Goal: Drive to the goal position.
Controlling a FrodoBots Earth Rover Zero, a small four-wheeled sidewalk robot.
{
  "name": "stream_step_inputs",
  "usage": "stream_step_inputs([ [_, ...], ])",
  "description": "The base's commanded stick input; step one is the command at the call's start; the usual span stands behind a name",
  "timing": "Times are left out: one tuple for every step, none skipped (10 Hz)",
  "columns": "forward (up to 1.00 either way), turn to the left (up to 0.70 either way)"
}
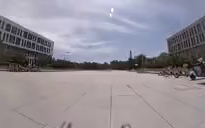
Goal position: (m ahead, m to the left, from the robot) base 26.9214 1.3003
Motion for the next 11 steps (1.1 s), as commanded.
stream_step_inputs([
  [0.7, 0.0],
  [0.7, 0.0],
  [0.7, 0.0],
  [0.7, 0.0],
  [0.7, 0.0],
  [0.7, 0.0],
  [0.7, 0.0],
  [0.7, 0.0],
  [0.7, 0.0],
  [0.7, 0.0],
  [0.7, 0.0],
])
